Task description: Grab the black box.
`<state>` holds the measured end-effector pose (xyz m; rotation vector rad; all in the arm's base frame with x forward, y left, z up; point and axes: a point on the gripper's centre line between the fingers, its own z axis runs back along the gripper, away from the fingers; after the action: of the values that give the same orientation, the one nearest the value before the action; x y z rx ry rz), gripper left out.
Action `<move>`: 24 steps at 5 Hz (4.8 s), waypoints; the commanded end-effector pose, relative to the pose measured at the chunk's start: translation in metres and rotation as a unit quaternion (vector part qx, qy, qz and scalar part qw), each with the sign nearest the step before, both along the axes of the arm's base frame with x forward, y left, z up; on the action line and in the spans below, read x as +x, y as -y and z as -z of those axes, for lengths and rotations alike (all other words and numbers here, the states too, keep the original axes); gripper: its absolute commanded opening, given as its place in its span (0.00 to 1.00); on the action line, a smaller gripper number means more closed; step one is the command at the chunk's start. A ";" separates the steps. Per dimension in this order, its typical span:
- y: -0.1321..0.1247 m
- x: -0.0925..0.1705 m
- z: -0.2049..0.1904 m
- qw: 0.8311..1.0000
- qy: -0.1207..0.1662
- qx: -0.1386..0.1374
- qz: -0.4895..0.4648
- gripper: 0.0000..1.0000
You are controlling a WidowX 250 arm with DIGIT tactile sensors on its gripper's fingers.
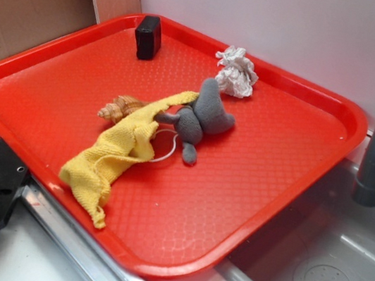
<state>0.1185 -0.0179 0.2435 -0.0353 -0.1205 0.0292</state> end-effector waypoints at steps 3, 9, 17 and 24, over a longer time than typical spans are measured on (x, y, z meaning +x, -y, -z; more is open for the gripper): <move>-0.057 0.050 0.036 0.970 0.123 0.018 -0.209 1.00; -0.083 0.155 0.105 0.964 0.125 0.011 -0.233 1.00; -0.126 0.202 0.175 0.969 0.076 0.024 -0.233 1.00; -0.064 0.119 0.088 0.997 0.040 -0.002 -0.072 0.00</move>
<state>0.2337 0.0319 0.1428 -0.0357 -0.1547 0.1570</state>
